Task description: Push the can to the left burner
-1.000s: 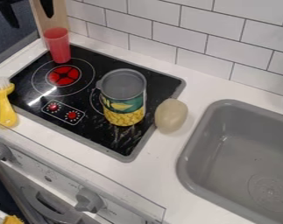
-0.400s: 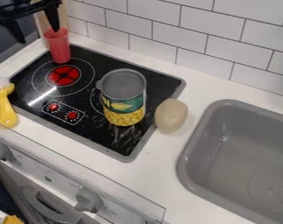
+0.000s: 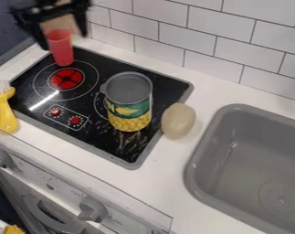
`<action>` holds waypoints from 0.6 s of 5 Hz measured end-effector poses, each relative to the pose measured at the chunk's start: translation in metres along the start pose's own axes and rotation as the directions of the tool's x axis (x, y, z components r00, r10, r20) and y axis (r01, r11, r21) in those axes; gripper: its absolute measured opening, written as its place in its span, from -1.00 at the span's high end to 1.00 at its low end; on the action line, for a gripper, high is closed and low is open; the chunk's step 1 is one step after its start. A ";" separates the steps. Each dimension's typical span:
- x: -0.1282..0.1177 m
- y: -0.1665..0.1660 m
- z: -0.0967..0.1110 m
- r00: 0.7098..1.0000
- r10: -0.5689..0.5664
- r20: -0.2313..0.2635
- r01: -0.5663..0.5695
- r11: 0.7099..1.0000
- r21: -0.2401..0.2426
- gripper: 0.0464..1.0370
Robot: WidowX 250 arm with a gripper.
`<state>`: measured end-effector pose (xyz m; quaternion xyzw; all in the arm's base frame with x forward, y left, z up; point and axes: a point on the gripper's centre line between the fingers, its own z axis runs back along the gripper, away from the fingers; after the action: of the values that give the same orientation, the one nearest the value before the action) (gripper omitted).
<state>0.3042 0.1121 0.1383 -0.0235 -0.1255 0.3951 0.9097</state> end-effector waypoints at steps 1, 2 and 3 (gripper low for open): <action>-0.029 -0.014 0.003 0.998 -0.051 -0.035 0.052 0.998 0.022 -0.93; -0.063 -0.026 0.003 0.995 -0.060 -0.082 0.064 0.997 0.053 -0.93; -0.090 -0.026 -0.001 0.990 -0.053 -0.134 0.066 0.993 0.095 -0.93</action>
<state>0.2643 0.0292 0.1218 -0.0005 -0.0463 0.3710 0.9275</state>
